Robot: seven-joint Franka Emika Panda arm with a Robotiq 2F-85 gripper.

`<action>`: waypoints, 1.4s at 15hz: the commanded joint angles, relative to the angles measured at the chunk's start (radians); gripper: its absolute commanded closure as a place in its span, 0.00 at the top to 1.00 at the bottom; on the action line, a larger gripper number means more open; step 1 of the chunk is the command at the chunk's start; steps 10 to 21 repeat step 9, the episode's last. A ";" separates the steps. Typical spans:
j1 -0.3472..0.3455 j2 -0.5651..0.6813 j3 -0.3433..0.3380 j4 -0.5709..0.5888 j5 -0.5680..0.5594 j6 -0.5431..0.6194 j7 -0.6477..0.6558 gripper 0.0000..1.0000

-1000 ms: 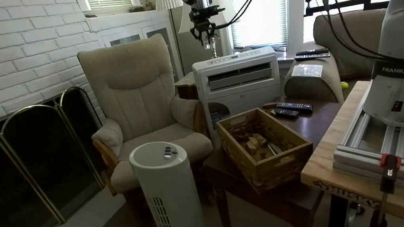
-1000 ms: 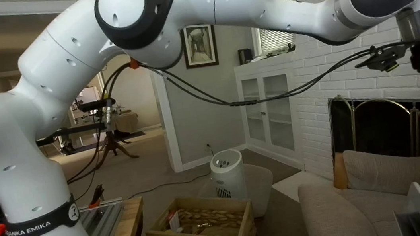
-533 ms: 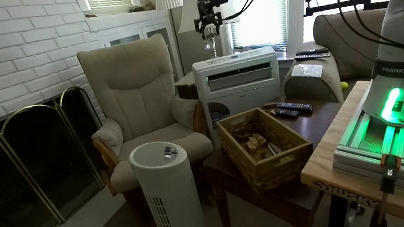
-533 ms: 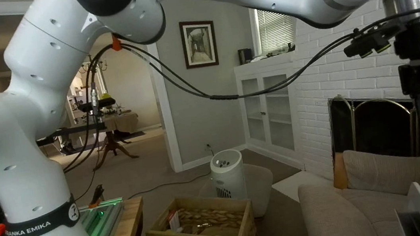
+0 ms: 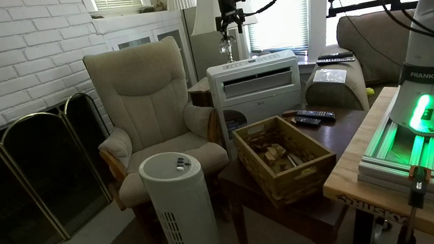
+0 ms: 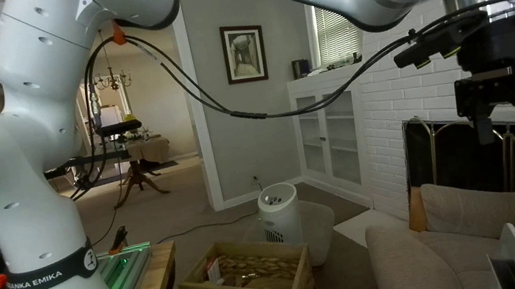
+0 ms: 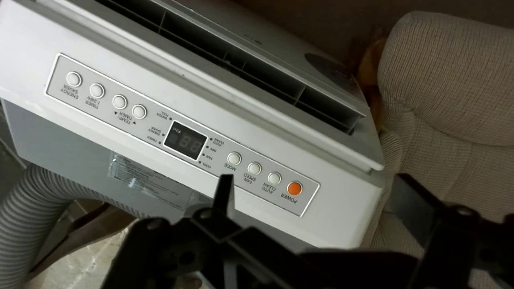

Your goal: Turn off the air conditioner

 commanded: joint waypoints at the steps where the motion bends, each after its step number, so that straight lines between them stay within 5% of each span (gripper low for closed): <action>1: -0.028 -0.006 0.037 -0.002 -0.022 -0.001 0.010 1.00; 21: -0.028 -0.011 0.039 -0.014 -0.023 0.004 0.008 1.00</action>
